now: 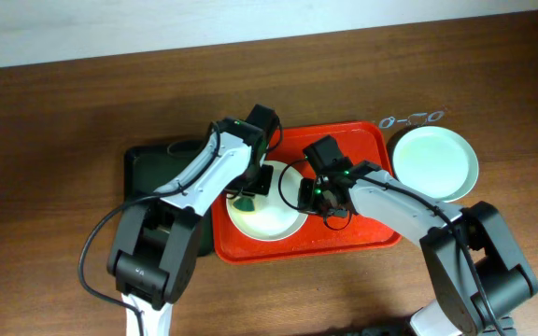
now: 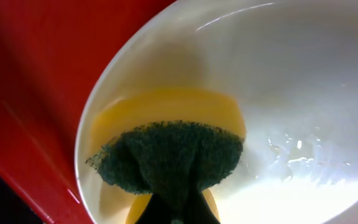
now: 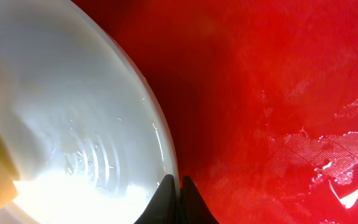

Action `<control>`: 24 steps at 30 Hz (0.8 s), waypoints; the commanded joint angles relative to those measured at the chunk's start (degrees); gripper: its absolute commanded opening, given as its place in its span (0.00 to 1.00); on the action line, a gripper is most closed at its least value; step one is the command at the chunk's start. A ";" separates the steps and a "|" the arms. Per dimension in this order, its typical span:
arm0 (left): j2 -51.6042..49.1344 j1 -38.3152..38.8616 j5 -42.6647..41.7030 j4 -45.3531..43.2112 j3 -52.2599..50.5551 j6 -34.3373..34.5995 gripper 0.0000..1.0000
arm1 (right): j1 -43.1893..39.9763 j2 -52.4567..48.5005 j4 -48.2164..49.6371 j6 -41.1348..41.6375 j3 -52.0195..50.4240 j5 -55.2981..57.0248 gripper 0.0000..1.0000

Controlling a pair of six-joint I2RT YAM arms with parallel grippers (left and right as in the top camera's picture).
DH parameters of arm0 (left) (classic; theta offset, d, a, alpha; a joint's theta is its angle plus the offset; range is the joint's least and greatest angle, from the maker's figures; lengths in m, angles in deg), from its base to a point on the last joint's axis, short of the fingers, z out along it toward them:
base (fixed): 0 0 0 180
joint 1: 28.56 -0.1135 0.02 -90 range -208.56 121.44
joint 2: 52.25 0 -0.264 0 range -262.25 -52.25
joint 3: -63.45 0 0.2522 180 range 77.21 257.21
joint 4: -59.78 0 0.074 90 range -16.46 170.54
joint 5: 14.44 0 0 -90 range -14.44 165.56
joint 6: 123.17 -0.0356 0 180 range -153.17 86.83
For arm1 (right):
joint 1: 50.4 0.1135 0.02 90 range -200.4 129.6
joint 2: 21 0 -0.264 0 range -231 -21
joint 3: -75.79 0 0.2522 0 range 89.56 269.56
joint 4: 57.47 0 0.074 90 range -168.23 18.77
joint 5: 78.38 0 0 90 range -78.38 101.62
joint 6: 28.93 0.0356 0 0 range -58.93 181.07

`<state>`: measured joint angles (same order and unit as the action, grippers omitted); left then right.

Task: Clean dirty plates on tray and stack at the side
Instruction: 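Scrub the white plate with the sponge while the right gripper holds it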

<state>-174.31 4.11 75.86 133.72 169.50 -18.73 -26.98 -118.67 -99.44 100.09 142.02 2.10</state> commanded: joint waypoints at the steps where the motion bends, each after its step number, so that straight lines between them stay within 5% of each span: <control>1: -3.85 0.33 0.57 0.11 -0.55 0.79 0.00 | 0.68 -0.20 -0.04 0.24 -0.17 0.35 0.04; 11: -2.49 0.13 -26.23 0.15 1.77 -6.01 0.00 | 0.68 -0.20 -0.02 0.24 -0.17 0.35 0.04; 18: 10.58 0.13 -14.27 0.61 3.67 -5.16 0.00 | 0.68 -0.20 -0.02 0.24 -0.17 0.35 0.04; 24: 7.56 0.24 -2.80 0.92 1.01 -1.62 0.00 | 0.68 -0.20 -0.04 0.24 -0.17 0.35 0.04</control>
<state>-163.90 4.22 68.31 135.88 172.38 -22.12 -26.98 -118.67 -99.46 100.09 142.02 2.28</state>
